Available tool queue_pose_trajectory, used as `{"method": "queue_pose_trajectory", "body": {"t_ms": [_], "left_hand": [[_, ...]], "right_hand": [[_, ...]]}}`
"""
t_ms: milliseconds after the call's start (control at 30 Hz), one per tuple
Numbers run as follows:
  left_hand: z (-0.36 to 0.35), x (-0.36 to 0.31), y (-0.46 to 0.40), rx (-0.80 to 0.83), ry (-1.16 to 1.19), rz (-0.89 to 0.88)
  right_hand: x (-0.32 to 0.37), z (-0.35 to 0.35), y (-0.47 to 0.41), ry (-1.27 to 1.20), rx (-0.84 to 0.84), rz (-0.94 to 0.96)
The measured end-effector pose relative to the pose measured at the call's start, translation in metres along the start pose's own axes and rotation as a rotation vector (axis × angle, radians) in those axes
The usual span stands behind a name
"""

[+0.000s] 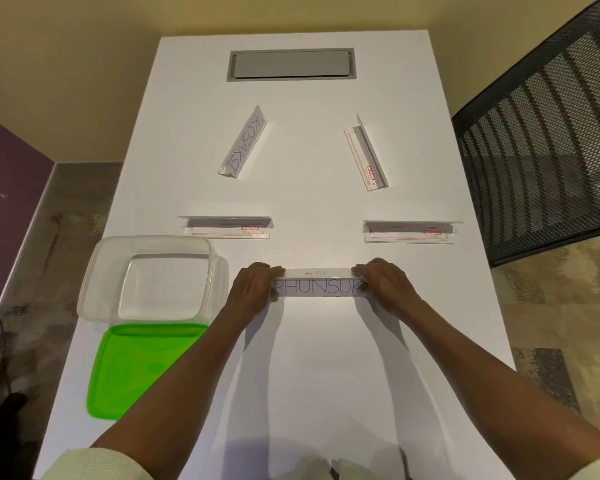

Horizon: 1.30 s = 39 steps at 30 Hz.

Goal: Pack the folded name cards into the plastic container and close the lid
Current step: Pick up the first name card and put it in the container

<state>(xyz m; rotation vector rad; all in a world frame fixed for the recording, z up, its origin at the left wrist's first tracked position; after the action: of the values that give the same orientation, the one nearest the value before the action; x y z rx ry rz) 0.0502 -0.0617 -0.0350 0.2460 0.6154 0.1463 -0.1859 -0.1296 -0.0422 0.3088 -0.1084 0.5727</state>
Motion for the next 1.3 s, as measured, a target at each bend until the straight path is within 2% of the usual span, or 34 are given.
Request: {"method": "queue_pose_trajectory", "body": {"t_ms": [67, 200, 433, 733, 933, 1300], "left_hand": [[0.001, 0.002, -0.002, 0.026, -0.041, 0.022], [0.003, -0.006, -0.004, 0.043, -0.1, -0.082], [0.005, -0.013, -0.004, 0.017, -0.179, -0.121], [0.001, -0.011, -0.005, 0.049, -0.217, -0.097], [0.005, -0.016, -0.005, 0.051, -0.281, -0.086], [0.051, -0.029, 0.0, 0.005, -0.323, -0.107]], "right_hand": [[0.0, 0.0, 0.001, -0.016, -0.004, 0.006], [0.0, -0.001, 0.001, 0.006, 0.008, 0.02], [0.005, 0.001, 0.001, 0.055, 0.018, 0.085], [0.008, 0.008, 0.003, 0.027, -0.094, 0.079], [0.013, 0.019, 0.008, 0.069, -0.141, 0.147], [0.026, 0.066, 0.006, 0.013, -0.172, 0.051]]}}
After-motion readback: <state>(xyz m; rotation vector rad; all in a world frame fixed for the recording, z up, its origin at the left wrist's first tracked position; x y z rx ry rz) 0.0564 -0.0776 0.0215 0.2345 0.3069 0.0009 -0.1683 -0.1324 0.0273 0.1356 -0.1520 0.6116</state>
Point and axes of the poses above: each hand's wrist, its own y-axis away from the middle knuckle, its own z-axis out of the back of the hand, x = y × z, the point moved 9 cm from there along -y, towards the middle knuckle, and after that the axes turned 7 degrees about y, right-handed, at the moved point
